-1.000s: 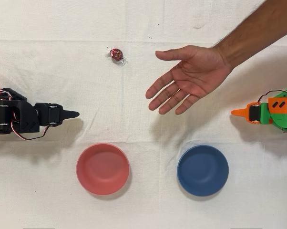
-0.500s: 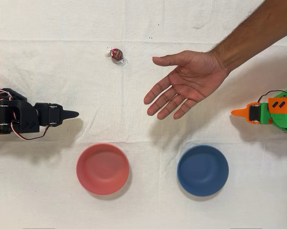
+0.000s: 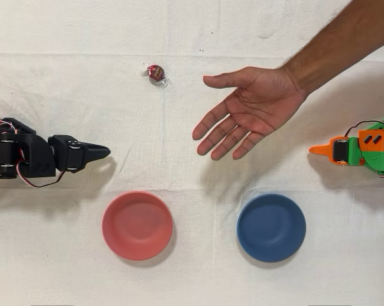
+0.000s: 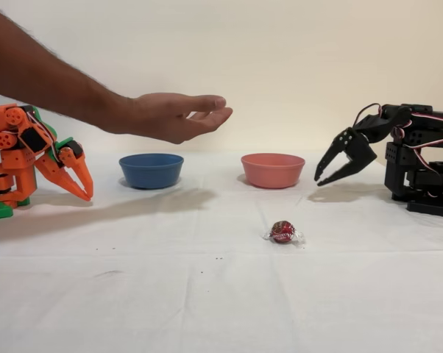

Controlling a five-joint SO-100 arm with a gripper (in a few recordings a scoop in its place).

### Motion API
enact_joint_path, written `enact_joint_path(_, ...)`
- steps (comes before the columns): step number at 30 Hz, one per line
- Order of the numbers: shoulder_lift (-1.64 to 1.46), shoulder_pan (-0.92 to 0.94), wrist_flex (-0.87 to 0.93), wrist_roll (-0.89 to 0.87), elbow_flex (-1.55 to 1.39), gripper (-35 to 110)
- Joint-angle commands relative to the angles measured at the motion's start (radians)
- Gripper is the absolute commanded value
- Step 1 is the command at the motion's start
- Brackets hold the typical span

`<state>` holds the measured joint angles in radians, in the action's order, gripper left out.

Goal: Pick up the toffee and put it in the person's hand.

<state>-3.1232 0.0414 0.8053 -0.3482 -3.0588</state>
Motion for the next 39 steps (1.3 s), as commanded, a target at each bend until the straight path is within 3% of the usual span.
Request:
enact_joint_path(1, 0.092, 0.002, -0.003, -0.055, 0.153, 3)
enact_joint_path(14, 0.555, -0.011, 0.117, 0.005, 0.696, 8)
enact_joint_path(39, 1.216, -0.224, 0.213, 0.245, 1.252, 18)
